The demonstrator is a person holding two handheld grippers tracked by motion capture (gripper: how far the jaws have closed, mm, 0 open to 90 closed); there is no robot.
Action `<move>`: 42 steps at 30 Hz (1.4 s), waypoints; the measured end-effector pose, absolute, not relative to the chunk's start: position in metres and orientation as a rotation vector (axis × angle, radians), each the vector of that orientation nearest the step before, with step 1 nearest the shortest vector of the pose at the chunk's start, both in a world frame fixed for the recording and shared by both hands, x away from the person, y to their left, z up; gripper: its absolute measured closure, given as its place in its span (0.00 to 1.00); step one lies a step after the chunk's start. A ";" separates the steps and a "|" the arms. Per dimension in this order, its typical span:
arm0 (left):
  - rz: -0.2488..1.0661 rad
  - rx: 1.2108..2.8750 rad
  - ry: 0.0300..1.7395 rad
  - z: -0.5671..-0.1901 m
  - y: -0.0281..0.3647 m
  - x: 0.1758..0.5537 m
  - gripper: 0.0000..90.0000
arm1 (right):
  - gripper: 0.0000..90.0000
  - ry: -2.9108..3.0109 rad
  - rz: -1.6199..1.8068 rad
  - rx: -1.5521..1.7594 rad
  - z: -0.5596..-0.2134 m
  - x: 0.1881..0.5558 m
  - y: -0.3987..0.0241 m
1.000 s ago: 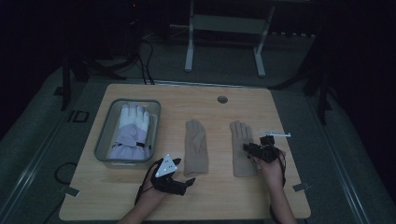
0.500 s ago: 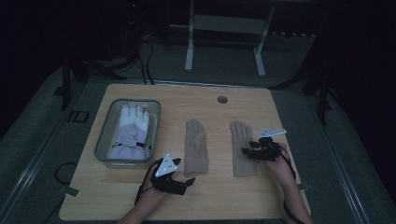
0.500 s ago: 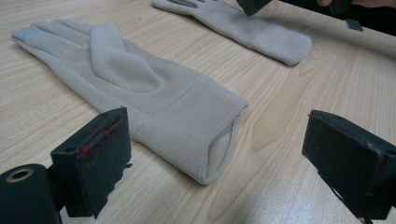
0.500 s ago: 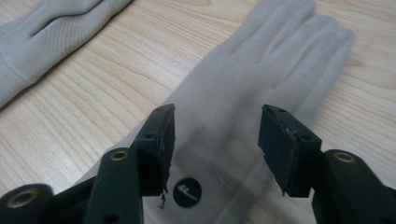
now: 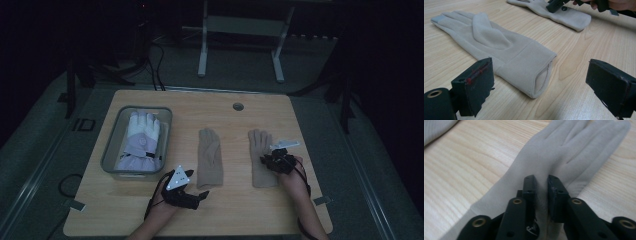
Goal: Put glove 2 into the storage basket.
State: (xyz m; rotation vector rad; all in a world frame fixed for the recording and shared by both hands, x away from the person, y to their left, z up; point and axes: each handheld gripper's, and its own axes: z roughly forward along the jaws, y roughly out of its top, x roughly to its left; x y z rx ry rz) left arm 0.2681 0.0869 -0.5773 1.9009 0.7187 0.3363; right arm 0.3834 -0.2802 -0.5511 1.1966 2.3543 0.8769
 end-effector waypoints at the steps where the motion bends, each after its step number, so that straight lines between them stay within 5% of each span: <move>1: 0.335 1.897 0.720 -0.577 0.087 0.268 0.09 | 0.89 2.346 0.868 1.219 -0.550 0.383 -0.279; 22: 0.335 1.894 0.733 -0.577 0.088 0.268 0.09 | 0.91 2.157 1.088 1.246 -0.465 0.378 -0.244; 42: 0.407 1.879 0.714 -0.577 0.086 0.262 0.08 | 0.91 2.223 1.269 1.201 -0.464 0.374 -0.147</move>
